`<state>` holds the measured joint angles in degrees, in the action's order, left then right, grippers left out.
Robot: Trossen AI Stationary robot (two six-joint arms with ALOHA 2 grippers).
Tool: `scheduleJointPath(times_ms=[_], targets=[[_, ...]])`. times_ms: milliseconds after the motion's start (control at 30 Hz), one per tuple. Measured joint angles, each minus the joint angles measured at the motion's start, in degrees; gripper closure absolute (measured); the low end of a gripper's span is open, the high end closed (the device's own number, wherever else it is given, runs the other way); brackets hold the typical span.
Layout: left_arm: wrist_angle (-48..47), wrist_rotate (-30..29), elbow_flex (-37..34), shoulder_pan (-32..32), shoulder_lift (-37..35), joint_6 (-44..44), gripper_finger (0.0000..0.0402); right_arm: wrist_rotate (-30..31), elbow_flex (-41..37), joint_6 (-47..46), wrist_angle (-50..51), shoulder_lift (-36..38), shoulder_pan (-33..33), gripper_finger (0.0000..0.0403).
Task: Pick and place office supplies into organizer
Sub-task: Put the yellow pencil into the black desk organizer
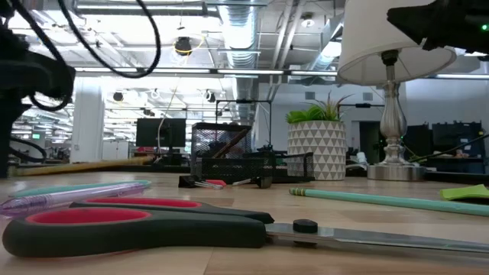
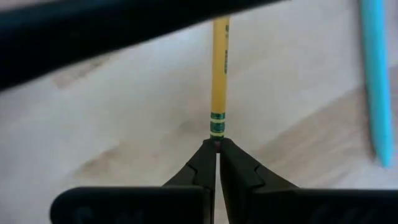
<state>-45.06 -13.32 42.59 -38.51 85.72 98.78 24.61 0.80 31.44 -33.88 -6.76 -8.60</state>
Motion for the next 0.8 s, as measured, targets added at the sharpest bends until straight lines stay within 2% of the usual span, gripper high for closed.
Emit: scheduleJointPath(times_ms=[133, 367, 467, 567, 733, 800], targets=[[-0.32, -0.01, 0.04, 1.62, 0.08, -3.32, 0.0401, -11.86, -0.04, -0.10, 6.43, -0.16, 0.09, 0.0271], [-0.89, -0.45, 0.09, 3.89, 0.01, -8.66, 0.0401, -12.62, 2.99, -11.65, 7.36, -10.82, 0.11, 0.0268], [-0.85, -0.24, 0.13, 4.32, -0.02, -10.34, 0.0401, -12.60, 7.42, -14.76, 7.43, -21.69, -0.04, 0.0262], [-0.83, 1.09, 0.15, 4.59, -0.04, -11.29, 0.0401, -12.59, 13.87, -14.64, 4.81, -36.39, -0.15, 0.0258], [-0.53, 1.67, 0.17, 4.45, -0.14, -11.37, 0.0401, -12.75, 28.76, -5.82, 5.84, -61.98, -0.15, 0.0257], [-0.34, 1.37, 0.20, 4.40, -0.14, -11.81, 0.0401, -12.76, 35.43, -0.39, 9.47, -70.12, -0.49, 0.0257]])
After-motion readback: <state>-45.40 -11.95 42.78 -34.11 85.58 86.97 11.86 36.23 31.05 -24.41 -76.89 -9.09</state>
